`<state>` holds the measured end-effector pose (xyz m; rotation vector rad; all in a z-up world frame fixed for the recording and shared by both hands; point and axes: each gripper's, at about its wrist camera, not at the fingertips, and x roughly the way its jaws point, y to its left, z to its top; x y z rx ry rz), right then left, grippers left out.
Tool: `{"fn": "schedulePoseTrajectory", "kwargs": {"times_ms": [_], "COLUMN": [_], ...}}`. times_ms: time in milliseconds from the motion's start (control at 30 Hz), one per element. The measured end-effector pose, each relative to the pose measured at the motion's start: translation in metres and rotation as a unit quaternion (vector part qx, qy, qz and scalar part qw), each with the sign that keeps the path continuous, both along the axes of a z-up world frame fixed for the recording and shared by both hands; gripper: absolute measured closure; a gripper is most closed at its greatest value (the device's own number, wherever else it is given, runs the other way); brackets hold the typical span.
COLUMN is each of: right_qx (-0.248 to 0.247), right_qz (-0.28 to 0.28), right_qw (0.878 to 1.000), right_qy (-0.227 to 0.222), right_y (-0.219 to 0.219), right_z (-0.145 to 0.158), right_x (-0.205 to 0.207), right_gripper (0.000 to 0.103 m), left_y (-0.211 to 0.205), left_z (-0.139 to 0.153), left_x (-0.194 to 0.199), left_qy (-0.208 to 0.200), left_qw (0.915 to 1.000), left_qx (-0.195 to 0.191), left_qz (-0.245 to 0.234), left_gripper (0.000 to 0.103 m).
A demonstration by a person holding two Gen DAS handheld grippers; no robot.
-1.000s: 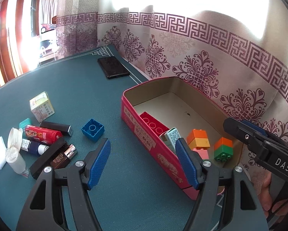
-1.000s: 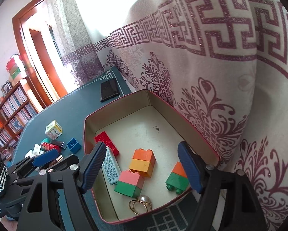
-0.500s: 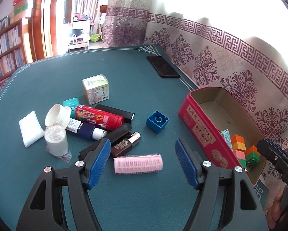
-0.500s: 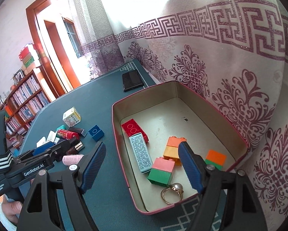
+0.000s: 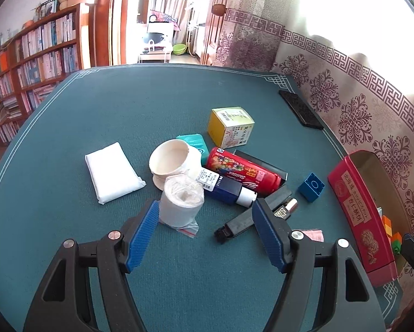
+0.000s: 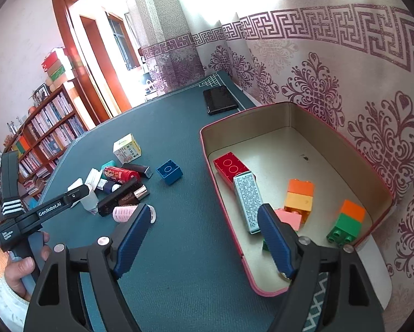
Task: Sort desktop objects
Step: 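Withdraw both tools from the tin back over the table, then grasp the white toilet paper roll with left tool while right tool grasps pink hair curler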
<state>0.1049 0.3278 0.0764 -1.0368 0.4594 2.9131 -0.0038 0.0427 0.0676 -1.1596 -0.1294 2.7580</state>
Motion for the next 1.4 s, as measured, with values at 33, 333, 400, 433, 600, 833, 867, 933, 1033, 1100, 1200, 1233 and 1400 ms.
{"fn": "schedulePoseTrajectory", "kwargs": {"times_ms": [33,333,400,433,600,833,867,933,1033,1100,1200,1233,1400], "right_qx": [0.000,-0.002,-0.003,-0.003,-0.004,-0.002,-0.001,0.001,0.002,0.004,0.005,0.005,0.012], "right_qz": [0.003,0.023,0.027,0.028,0.037,0.046,0.047,0.051,0.056,0.059,0.068,0.072,0.088], "right_qw": [1.000,1.000,1.000,1.000,0.999,0.999,0.999,0.998,0.998,0.998,0.997,0.996,0.994], "right_qy": [0.000,-0.005,-0.007,-0.008,-0.012,-0.020,-0.022,-0.025,-0.030,-0.034,-0.043,-0.047,-0.064], "right_y": [-0.003,-0.022,-0.025,-0.027,-0.033,-0.041,-0.043,-0.046,-0.051,-0.055,-0.062,-0.064,-0.080], "right_z": [0.000,-0.004,-0.005,-0.005,-0.007,-0.011,-0.011,-0.012,-0.014,-0.015,-0.018,-0.019,-0.026], "right_x": [-0.001,-0.006,-0.008,-0.009,-0.013,-0.021,-0.022,-0.024,-0.028,-0.031,-0.037,-0.040,-0.053], "right_gripper": [0.021,0.021,0.021,0.021,0.021,0.020,0.021,0.021,0.021,0.021,0.021,0.021,0.020], "left_y": [-0.002,-0.007,-0.007,-0.007,-0.009,-0.012,-0.012,-0.014,-0.017,-0.018,-0.022,-0.023,-0.031], "left_z": [-0.001,-0.012,-0.015,-0.017,-0.025,-0.033,-0.035,-0.038,-0.039,-0.037,-0.036,-0.035,-0.032], "left_x": [-0.002,-0.019,-0.025,-0.027,-0.034,-0.041,-0.042,-0.044,-0.043,-0.042,-0.040,-0.038,-0.031], "left_qy": [-0.002,-0.014,-0.017,-0.019,-0.030,-0.043,-0.048,-0.054,-0.052,-0.049,-0.044,-0.042,-0.031], "left_qw": [1.0000,0.9996,0.9993,0.9992,0.9990,0.9989,0.9987,0.9985,0.9986,0.9988,0.9988,0.9988,0.9984], "left_qx": [-0.001,-0.022,-0.031,-0.034,-0.032,-0.018,-0.014,-0.010,0.001,0.007,0.017,0.022,0.047], "left_qz": [0.002,0.007,0.010,0.011,0.011,0.005,0.003,0.005,0.007,0.007,0.007,0.007,0.009], "left_gripper": [0.030,0.030,0.030,0.030,0.030,0.051,0.056,0.060,0.061,0.061,0.061,0.061,0.061]}}
